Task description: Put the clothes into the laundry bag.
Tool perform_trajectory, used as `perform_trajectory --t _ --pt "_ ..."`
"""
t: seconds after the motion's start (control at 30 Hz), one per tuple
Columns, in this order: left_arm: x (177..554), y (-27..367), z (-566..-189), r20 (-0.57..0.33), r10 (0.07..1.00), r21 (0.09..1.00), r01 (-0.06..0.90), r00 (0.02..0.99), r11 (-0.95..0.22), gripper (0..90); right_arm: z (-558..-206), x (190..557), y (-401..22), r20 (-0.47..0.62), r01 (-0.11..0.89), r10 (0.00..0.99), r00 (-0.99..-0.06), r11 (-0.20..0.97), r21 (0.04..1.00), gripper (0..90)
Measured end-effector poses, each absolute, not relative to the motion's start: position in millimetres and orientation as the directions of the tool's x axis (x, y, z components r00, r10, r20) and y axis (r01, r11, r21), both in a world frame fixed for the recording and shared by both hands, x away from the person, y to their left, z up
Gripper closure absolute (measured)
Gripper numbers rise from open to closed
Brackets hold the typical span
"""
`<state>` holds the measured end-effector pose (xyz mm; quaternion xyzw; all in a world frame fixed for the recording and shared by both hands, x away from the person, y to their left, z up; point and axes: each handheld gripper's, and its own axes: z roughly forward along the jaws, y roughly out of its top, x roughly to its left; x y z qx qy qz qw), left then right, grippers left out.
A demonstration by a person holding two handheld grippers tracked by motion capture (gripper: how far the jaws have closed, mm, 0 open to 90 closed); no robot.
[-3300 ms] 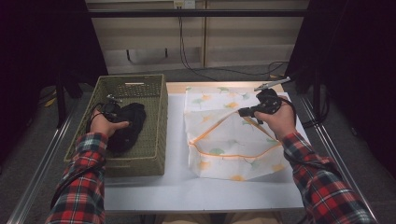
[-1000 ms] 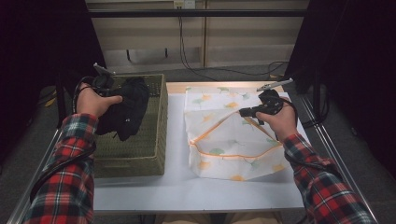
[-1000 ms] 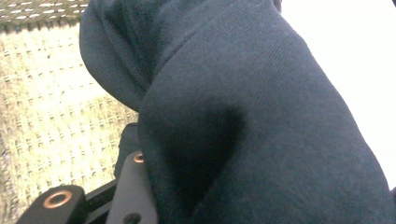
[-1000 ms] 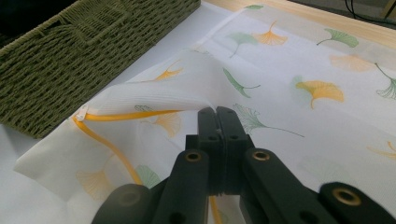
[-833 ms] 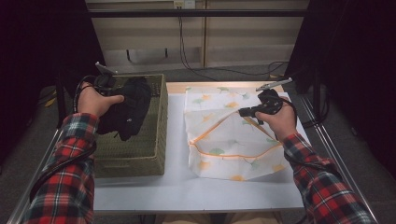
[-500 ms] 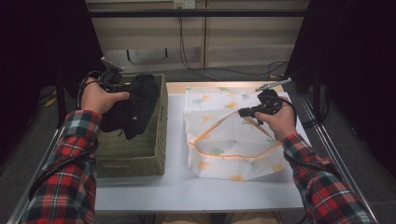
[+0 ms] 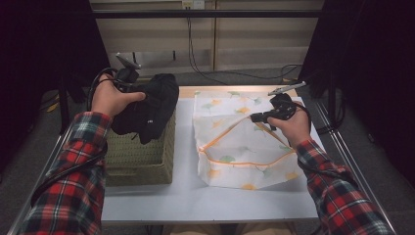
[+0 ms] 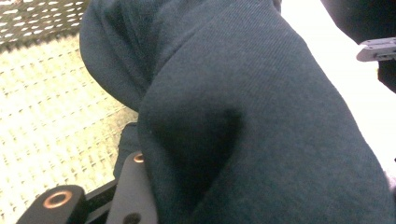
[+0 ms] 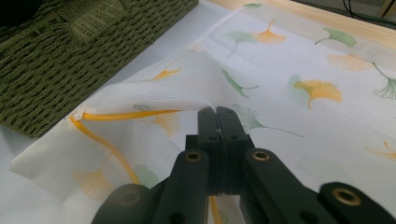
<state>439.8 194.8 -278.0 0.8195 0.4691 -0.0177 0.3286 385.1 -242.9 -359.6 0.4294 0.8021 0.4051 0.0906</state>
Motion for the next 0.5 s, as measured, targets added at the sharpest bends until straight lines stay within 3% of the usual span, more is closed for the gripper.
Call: perform_trajectory --t 0.5 --pt "433 166 -263 -0.338 0.698 0.517 0.744 0.632 -0.423 58.9 -360 385 -243 0.206 0.618 0.761 -0.615 0.302 0.726 90.0"
